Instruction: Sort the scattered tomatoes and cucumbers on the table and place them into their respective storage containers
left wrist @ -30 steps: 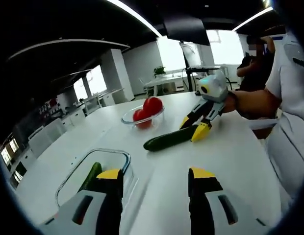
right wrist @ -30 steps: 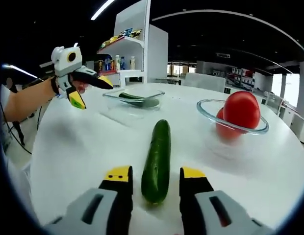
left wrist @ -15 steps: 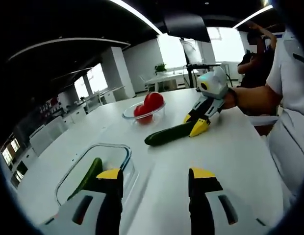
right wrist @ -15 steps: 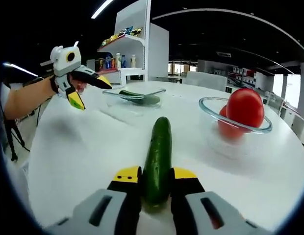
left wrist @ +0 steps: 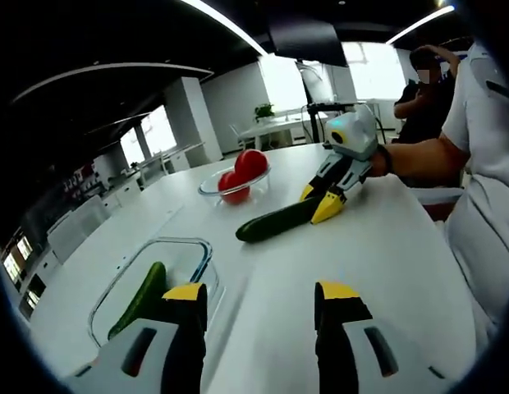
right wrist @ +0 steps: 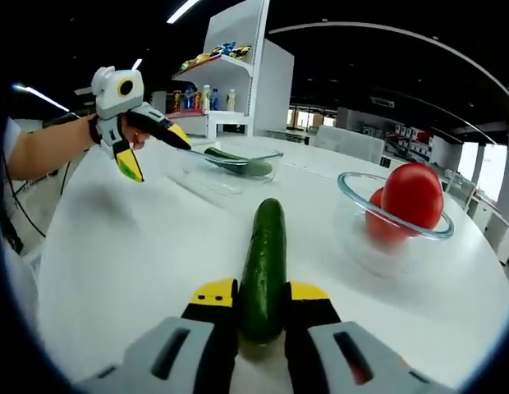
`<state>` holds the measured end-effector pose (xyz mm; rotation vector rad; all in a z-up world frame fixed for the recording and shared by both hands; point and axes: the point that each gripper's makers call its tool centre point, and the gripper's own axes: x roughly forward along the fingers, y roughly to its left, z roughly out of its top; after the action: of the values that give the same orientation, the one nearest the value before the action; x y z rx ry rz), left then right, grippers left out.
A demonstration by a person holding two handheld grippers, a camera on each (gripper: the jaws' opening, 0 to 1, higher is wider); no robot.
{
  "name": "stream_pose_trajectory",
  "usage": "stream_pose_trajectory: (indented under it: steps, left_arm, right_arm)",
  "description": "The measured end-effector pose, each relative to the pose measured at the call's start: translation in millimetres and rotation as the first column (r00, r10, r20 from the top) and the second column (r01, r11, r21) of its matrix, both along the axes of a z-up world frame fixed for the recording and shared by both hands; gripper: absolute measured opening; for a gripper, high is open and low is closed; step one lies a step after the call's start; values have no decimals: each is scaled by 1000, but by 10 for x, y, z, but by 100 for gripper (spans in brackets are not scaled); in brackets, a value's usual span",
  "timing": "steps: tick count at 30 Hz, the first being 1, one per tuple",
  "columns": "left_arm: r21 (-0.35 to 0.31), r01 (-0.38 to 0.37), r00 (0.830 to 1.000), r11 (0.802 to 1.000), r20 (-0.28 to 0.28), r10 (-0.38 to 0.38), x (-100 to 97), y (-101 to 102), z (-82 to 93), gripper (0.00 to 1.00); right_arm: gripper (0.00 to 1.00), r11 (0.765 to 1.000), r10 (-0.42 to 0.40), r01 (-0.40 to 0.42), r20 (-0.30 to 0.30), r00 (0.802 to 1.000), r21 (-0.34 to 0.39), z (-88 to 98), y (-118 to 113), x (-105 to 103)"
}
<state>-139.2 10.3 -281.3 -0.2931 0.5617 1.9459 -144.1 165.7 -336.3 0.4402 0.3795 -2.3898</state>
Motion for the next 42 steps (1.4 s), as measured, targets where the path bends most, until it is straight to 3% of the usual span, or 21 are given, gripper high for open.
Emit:
stream_pose_trajectory:
  steps: [4, 5, 10, 13, 15, 17, 20, 28, 42]
  left_arm:
    - [-4, -1, 1000, 1000, -5, 1, 7, -4, 5, 52]
    - [-5, 0, 1000, 1000, -6, 0, 8, -4, 5, 52]
    - [-14, 0, 1000, 1000, -13, 0, 18, 1, -9, 52]
    - [-17, 3, 1000, 1000, -19, -4, 37, 16, 2, 51]
    - [-17, 6, 1000, 1000, -26, -6, 43, 29, 16, 51]
    - [-19, 6, 1000, 1000, -30, -7, 40, 21, 18, 50]
    - [-30, 6, 999, 1000, -31, -7, 38, 9, -7, 50]
    - [-33, 13, 999, 999, -36, -14, 59, 22, 11, 50]
    - [-51, 10, 999, 999, -38, -12, 79, 10, -22, 50]
  right_arm:
    - [20, 997, 14, -7, -90, 996, 71, 47, 6, -20]
    - [19, 995, 28, -14, -142, 989, 97, 86, -13, -19]
    - [19, 976, 77, -18, -266, 961, 217, 158, -52, -8]
    - [19, 952, 120, -9, -342, 932, 307, 204, -81, -19]
    - [19, 920, 165, 1, -388, 907, 392, 206, -93, -26]
    - [19, 905, 186, 0, -396, 899, 425, 193, -109, -22]
    - [19, 904, 189, -2, -396, 898, 426, 211, -101, -26]
    - [19, 945, 169, -42, -373, 912, 325, 391, -123, 4]
    - [19, 986, 89, -48, -258, 962, 162, 299, -1, -49]
